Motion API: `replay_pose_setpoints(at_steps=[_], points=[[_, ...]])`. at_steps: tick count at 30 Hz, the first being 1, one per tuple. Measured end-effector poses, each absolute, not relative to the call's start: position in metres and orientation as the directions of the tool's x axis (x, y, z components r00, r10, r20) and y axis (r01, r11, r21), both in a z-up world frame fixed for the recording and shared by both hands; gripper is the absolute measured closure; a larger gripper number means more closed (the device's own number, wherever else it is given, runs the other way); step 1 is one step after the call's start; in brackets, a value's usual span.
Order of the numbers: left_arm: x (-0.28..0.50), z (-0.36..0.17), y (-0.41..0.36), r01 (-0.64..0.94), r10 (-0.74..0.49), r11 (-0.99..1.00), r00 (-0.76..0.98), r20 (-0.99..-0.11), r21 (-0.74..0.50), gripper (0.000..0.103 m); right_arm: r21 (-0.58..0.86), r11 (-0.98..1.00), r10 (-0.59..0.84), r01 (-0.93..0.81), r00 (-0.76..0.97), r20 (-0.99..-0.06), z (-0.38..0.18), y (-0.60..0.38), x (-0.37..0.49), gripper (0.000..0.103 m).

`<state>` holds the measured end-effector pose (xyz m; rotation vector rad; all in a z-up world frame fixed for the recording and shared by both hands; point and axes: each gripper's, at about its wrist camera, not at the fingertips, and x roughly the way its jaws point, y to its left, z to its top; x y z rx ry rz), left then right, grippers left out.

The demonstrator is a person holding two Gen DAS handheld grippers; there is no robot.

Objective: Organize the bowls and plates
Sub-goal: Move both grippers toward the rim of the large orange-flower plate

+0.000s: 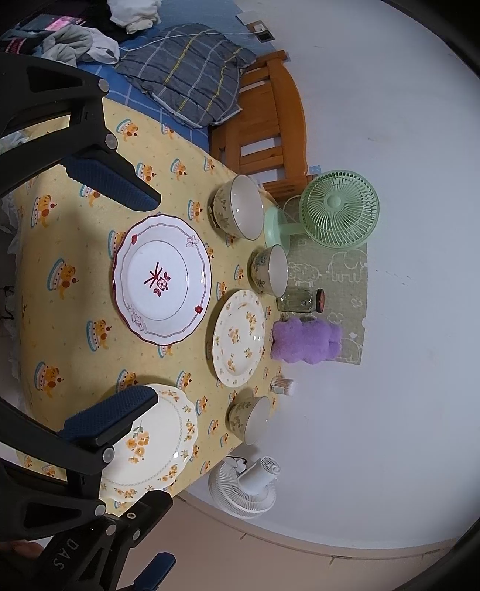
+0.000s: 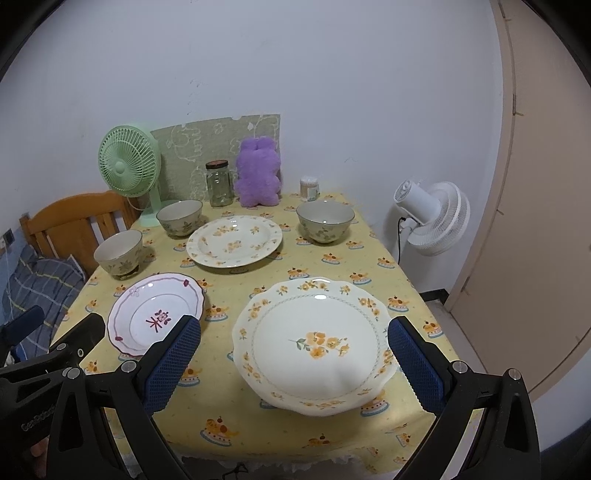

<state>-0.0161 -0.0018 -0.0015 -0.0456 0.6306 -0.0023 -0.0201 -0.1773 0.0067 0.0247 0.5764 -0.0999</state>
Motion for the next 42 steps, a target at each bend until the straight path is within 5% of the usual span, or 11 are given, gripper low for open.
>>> replay_pose_setpoints(at_steps=[42], points=[[-0.0201,-0.0005,0.0029,-0.017,-0.010,0.999,0.809,-0.588,-0.040,0.007,-0.015,0.995,-0.090,0.098,0.833,-0.545,0.0078,-0.1718,-0.0197,0.001]])
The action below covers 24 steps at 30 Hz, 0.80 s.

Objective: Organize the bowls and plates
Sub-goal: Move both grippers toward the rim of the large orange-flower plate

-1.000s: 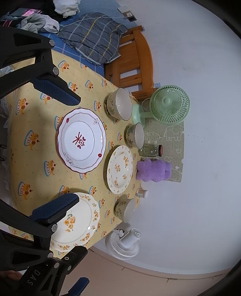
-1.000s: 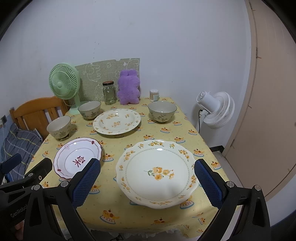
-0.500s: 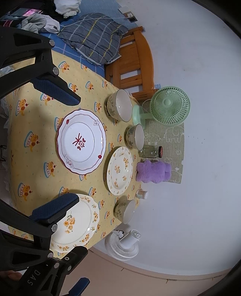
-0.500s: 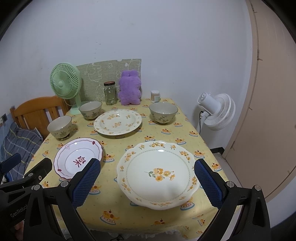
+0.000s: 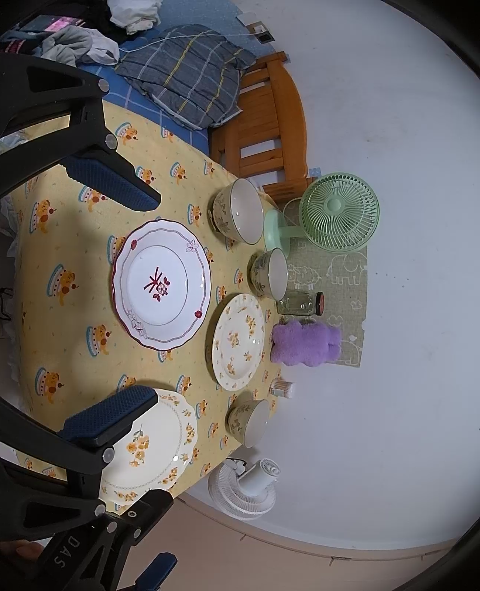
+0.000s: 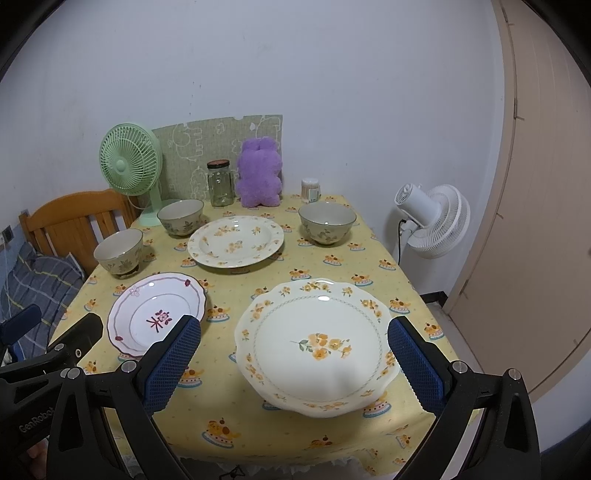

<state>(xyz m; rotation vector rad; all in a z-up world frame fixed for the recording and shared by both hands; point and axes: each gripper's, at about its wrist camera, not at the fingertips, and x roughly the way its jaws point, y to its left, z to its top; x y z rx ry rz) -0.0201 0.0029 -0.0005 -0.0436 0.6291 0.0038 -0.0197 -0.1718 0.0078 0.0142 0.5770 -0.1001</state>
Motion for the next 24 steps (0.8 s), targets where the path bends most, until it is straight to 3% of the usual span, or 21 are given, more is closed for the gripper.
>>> replay_pose_setpoints(at_steps=[24], points=[[-0.019,-0.004,0.017,0.061,-0.080,0.997,0.811,-0.580,-0.051,0.007,-0.024,0.987,-0.145,0.161,0.804,-0.577,0.000,-0.156,-0.026,0.001]])
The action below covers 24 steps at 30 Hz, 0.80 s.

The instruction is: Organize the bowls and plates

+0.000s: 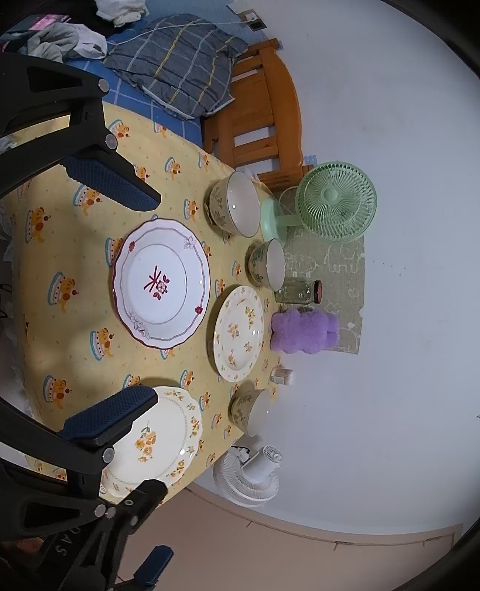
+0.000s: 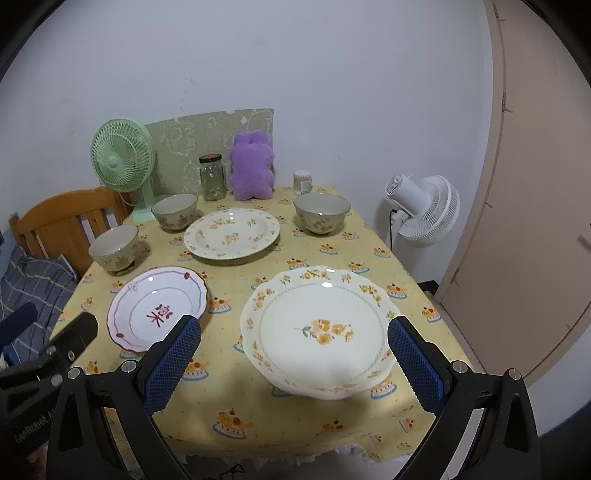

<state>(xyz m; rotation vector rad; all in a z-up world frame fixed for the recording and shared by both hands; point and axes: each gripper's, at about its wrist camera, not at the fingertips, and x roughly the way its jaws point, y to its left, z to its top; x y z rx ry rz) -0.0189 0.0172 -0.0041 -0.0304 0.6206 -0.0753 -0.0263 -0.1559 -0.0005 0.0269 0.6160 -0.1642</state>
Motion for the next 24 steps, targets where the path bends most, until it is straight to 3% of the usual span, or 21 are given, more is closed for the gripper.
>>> replay_pose_setpoints(at_steps=[4,10,24], points=[[-0.009,-0.007,0.003,0.108,-0.103,0.994,0.794,-0.599,-0.028,0.015,-0.011,0.983,-0.155,0.184,0.790,-0.593,-0.002,-0.165,-0.022,0.003],[0.007,-0.010,-0.019,0.118,-0.102,0.993,0.795,-0.598,-0.012,0.015,0.001,0.981,-0.153,0.194,0.776,-0.612,-0.010,-0.182,-0.006,0.005],[0.077,-0.043,-0.091,0.094,-0.074,0.995,0.696,-0.714,-0.012,0.023,0.012,0.988,-0.102,0.155,0.707,-0.700,-0.041,-0.256,0.070,0.008]])
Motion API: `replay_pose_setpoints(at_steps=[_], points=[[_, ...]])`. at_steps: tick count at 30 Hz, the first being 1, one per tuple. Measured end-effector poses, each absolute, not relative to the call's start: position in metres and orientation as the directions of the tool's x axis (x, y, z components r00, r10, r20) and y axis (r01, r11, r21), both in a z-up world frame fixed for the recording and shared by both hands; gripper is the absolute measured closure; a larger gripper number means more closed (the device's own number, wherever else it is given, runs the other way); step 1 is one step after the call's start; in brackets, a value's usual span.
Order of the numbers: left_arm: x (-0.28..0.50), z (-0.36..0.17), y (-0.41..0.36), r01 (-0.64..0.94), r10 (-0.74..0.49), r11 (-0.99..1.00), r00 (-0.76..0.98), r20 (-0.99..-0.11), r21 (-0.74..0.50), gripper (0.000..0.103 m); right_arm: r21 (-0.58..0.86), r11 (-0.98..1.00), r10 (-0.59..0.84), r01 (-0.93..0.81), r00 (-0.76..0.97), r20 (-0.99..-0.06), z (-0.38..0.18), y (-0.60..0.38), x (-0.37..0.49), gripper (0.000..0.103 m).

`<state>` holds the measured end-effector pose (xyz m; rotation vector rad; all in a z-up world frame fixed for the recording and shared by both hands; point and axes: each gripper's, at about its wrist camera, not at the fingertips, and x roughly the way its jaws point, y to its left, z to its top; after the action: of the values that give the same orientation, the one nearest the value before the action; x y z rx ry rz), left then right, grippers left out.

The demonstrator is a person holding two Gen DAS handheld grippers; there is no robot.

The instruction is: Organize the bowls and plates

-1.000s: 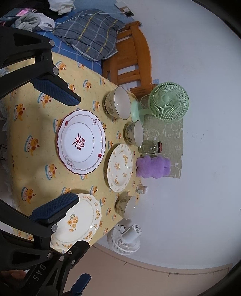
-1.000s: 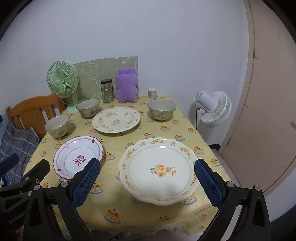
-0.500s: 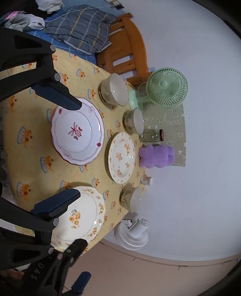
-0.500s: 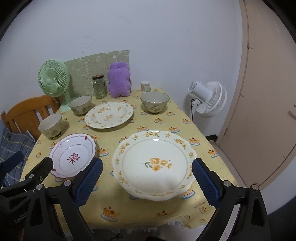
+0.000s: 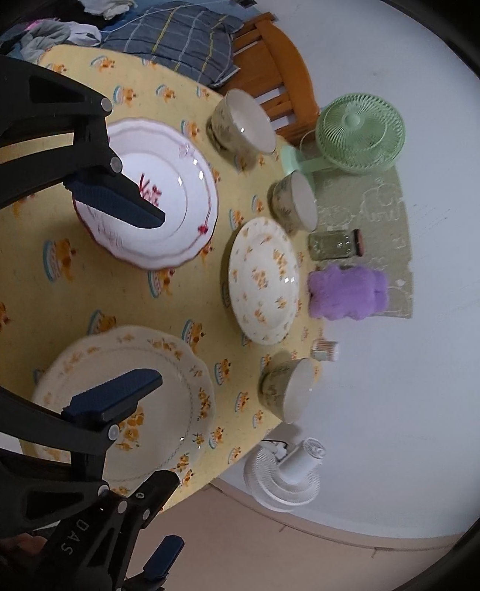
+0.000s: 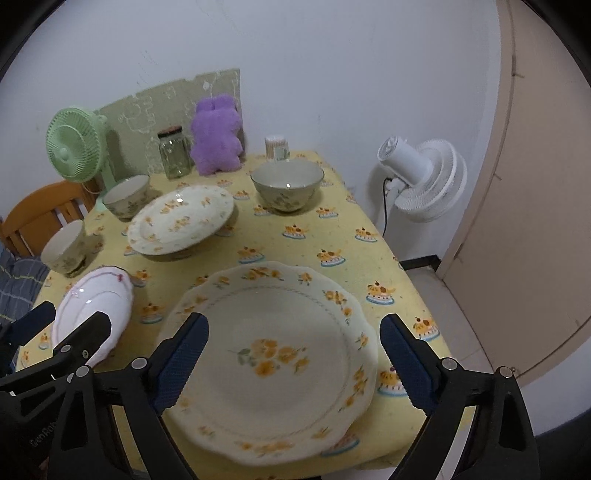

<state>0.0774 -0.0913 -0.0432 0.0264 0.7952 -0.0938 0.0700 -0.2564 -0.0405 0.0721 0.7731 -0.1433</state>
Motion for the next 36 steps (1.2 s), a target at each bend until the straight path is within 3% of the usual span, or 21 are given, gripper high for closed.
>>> replay_pose_setpoints(at_steps=[16,19,29,36], points=[[0.104,-0.107,-0.139,-0.023,0.022,1.000,0.522,-0.853,0.012,0.026,0.019,0.997,-0.030,0.081,0.567,-0.823,-0.101,-0.305,0.116,0.013],[0.104,-0.115,-0.140,-0.051,0.036,0.999,0.496,-0.868,0.012,0.031,0.021,0.999,-0.003,0.037,0.549,-0.836,-0.109,-0.303,0.123,0.016],[0.112,-0.126,-0.150,-0.094,0.049,0.996,0.473,-0.880,0.005,0.043,0.029,0.999,0.048,-0.046,0.499,-0.865,-0.125,-0.299,0.144,0.025],[0.121,-0.126,-0.151,-0.102,0.067,0.995,0.468,-0.881,0.022,0.041,0.031,0.998,0.055,-0.058,0.472,-0.880,-0.131,-0.300,0.156,0.028]])
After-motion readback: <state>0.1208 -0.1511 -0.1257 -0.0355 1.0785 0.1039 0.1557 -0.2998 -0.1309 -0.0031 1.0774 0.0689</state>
